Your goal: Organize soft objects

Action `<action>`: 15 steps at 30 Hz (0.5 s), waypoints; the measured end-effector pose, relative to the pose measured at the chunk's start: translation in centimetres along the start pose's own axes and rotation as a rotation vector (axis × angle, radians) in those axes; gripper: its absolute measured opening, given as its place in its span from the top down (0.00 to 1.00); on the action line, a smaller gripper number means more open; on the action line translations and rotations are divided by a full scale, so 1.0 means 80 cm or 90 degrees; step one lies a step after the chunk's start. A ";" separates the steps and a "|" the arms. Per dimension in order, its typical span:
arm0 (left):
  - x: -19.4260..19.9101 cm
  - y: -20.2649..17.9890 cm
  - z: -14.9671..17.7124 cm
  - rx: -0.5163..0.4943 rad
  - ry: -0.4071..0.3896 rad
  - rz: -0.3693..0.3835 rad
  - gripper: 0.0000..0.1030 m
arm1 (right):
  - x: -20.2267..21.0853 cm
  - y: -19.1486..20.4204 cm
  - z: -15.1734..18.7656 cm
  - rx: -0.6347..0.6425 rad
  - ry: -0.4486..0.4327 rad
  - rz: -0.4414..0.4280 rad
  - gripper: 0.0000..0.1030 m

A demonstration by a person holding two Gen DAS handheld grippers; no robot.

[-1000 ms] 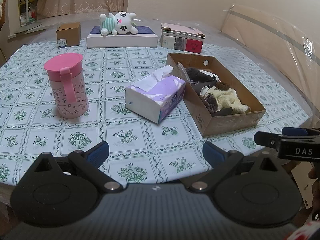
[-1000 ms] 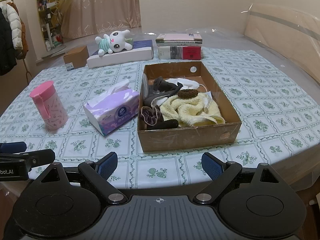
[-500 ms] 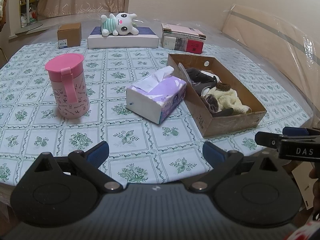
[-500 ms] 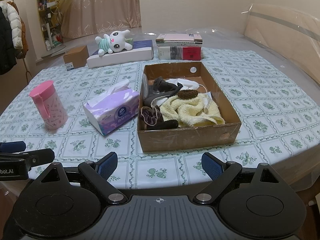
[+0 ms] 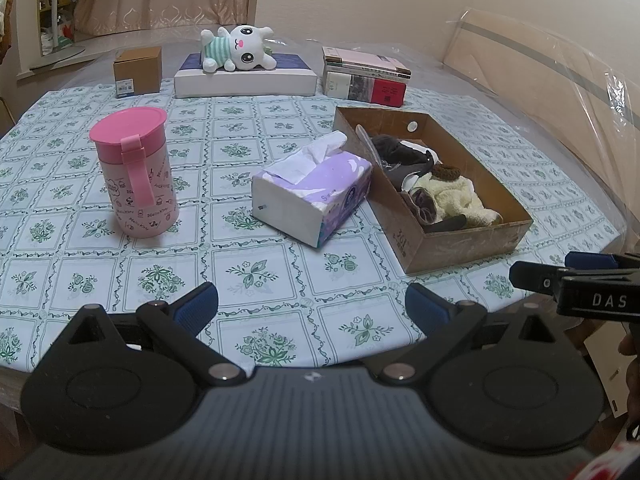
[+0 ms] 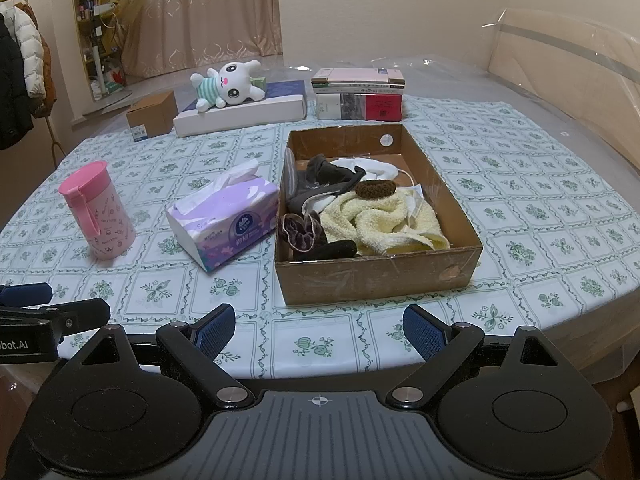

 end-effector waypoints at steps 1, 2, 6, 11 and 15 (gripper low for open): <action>0.000 0.000 0.000 0.001 0.000 0.000 0.04 | 0.000 0.000 0.000 0.000 0.000 0.000 0.12; 0.000 0.000 0.000 0.001 0.000 0.000 0.04 | 0.000 0.000 0.000 0.000 0.000 0.000 0.12; 0.000 0.001 0.000 0.000 -0.001 0.000 0.04 | 0.000 -0.001 0.000 0.000 0.000 0.000 0.12; 0.000 0.000 0.001 -0.002 0.000 0.001 0.04 | 0.000 0.000 0.000 0.000 0.000 0.000 0.12; 0.001 -0.002 0.000 -0.017 -0.008 0.007 0.03 | 0.000 0.000 0.000 0.000 0.000 0.000 0.12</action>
Point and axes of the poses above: each gripper's, at about its wrist camera, not at the fingertips, and x roughly against the way its jaws point, y to its left, z to its underside, the point moved 8 cm from there along -x, roughly the way its jaws point, and after that the axes turned 11 degrees about -z, right-handed, at the moved point
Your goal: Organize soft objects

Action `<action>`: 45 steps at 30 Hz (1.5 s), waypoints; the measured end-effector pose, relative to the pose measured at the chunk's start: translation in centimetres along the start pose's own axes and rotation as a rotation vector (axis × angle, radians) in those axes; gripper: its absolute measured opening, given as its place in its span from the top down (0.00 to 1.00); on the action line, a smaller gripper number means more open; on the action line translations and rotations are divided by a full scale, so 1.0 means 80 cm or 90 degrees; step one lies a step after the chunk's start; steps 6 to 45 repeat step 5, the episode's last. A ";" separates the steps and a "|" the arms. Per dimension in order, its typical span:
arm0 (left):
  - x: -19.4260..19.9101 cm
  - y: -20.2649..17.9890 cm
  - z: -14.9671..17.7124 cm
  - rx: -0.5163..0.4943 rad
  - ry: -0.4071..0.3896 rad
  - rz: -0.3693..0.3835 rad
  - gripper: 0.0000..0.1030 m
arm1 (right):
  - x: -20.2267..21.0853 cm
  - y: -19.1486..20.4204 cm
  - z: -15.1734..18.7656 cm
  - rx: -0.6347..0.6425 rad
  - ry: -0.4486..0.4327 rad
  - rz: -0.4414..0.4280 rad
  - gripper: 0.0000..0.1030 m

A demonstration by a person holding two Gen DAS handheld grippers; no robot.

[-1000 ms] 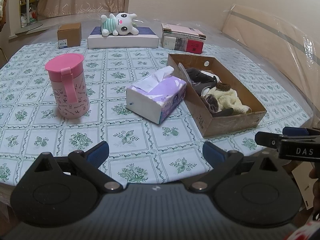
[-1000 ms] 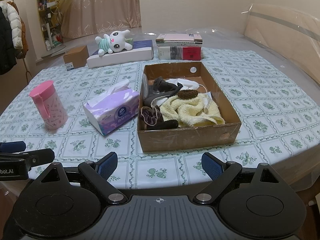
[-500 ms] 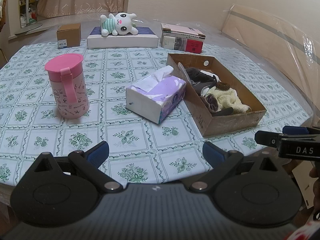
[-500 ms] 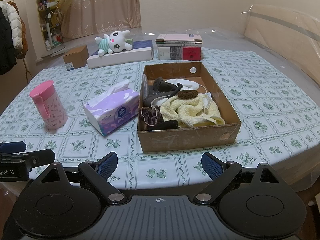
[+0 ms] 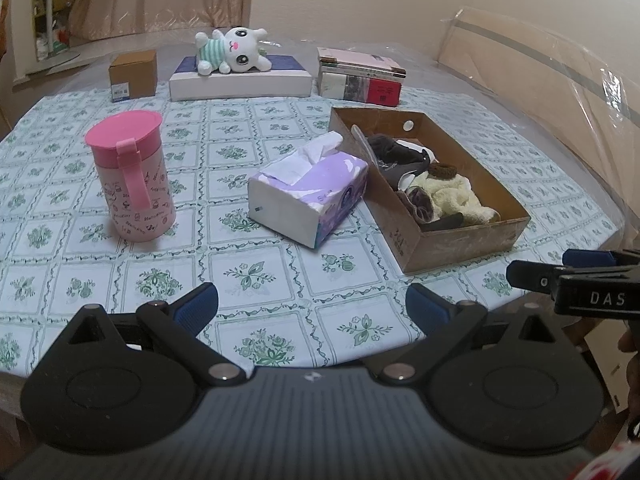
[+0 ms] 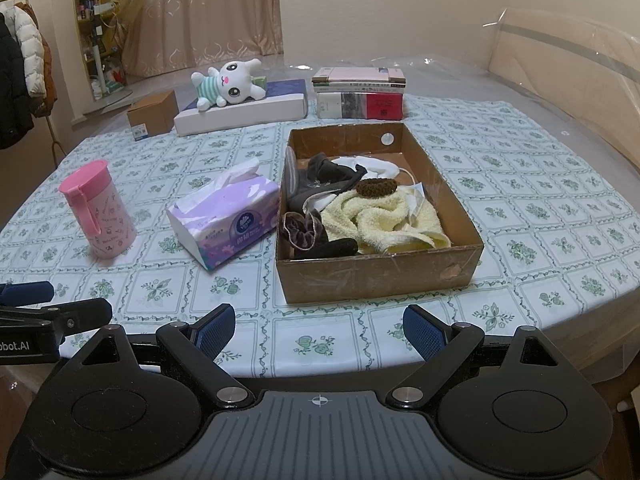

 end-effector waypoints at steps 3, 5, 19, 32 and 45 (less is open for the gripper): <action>0.002 0.000 -0.001 -0.002 -0.011 0.001 0.03 | 0.000 0.000 0.000 0.000 -0.001 0.001 0.12; 0.003 0.001 -0.002 0.000 -0.014 0.001 0.03 | 0.000 0.000 0.000 0.000 0.000 0.001 0.12; 0.003 0.001 -0.002 0.000 -0.014 0.001 0.03 | 0.000 0.000 0.000 0.000 0.000 0.001 0.12; 0.003 0.001 -0.002 0.000 -0.014 0.001 0.03 | 0.000 0.000 0.000 0.000 0.000 0.001 0.12; 0.003 0.001 -0.002 0.000 -0.014 0.001 0.03 | 0.000 0.000 0.000 0.000 0.000 0.001 0.12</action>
Point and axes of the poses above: each gripper's, at about its wrist camera, not at the fingertips, and x roughly against the way its jaws point, y to its left, z to its underside, the point moved 8 cm from there along -x, roughly the way its jaws point, and after that the axes turned 11 degrees about -z, right-handed, at the moved point
